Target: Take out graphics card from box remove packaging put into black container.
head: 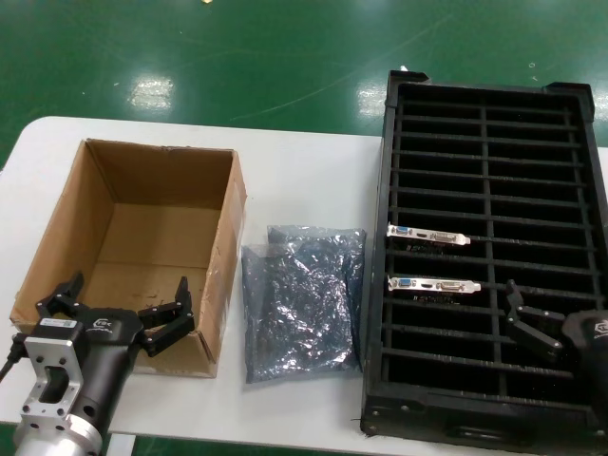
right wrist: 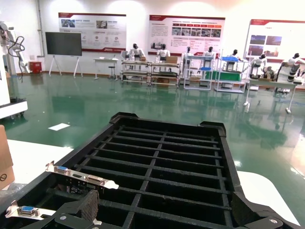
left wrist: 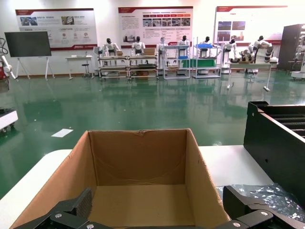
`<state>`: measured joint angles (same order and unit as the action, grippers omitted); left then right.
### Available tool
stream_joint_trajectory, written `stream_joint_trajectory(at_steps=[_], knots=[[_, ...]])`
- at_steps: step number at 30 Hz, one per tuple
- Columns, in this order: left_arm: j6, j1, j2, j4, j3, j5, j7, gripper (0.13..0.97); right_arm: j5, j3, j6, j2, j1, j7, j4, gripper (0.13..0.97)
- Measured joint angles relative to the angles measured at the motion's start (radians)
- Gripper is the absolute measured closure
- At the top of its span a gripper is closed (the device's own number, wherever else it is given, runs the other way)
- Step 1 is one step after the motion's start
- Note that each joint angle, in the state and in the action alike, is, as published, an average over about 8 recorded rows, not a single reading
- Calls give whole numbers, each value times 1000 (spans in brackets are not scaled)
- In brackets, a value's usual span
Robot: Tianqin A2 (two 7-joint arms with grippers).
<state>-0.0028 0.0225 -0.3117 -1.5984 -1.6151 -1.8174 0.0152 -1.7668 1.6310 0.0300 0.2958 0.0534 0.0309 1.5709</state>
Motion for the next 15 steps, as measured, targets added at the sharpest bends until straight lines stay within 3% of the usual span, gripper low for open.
stream_joint_trajectory(at_steps=[15], knots=[[0,0,0,0,0,0,0,132,0,0,0,0,0,0,0,129]])
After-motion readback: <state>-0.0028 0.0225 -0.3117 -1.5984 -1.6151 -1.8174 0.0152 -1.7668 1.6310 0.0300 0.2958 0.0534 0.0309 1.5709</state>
